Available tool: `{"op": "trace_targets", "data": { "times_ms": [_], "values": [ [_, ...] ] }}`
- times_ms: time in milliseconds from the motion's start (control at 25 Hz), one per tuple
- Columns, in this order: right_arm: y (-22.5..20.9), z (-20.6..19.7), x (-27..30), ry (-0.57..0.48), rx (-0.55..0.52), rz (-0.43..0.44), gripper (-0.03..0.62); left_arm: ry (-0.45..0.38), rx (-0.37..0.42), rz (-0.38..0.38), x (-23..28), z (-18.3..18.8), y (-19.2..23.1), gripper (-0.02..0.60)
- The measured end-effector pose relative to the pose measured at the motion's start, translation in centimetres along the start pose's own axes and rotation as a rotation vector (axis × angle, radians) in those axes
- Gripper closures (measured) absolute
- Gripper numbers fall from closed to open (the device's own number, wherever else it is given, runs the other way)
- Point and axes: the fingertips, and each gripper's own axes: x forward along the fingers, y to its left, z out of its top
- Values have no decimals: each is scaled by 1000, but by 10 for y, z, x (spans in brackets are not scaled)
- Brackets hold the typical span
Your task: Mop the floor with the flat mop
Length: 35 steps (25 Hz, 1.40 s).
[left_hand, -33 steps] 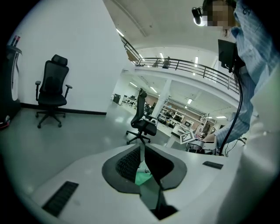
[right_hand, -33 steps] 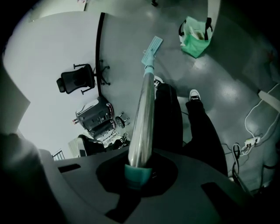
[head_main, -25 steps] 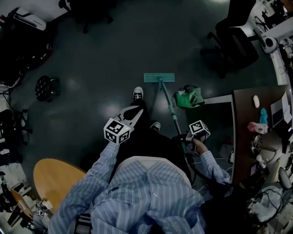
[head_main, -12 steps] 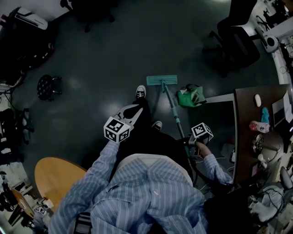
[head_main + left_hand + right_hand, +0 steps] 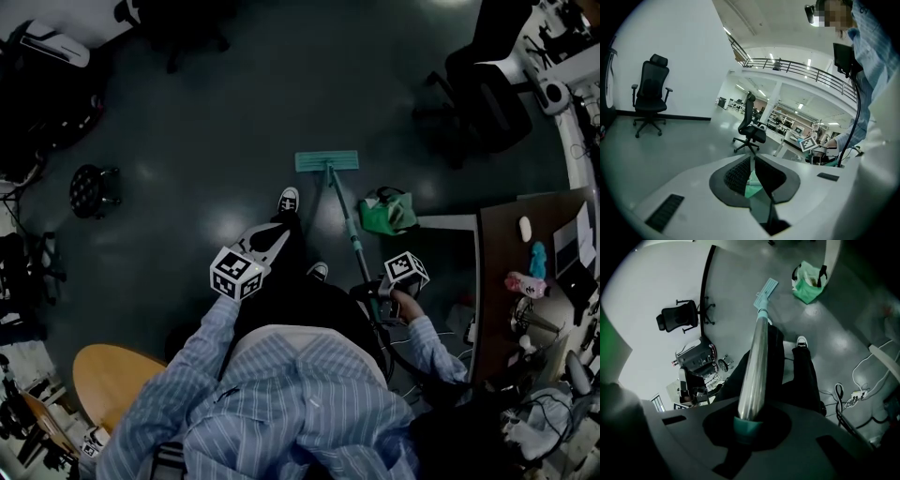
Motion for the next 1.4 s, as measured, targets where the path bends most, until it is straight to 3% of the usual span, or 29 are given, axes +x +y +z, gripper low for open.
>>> {"op": "trace_targets", "data": {
  "times_ms": [680,880,1160,1400],
  "values": [
    [166,212,-7,-5,-26,-46,583,18,-43,-13,73,103,146,551],
    [216,298,-11,-22,-47,-59,585,32,-55,0,100,123,201,551],
    [290,432,-16,-71,-70,-100,585,-11,-60,54,114,168,279,551],
    [359,547,-23,-113,-88,-128,585,-8,-93,102,122,167,325,551]
  ]
}}
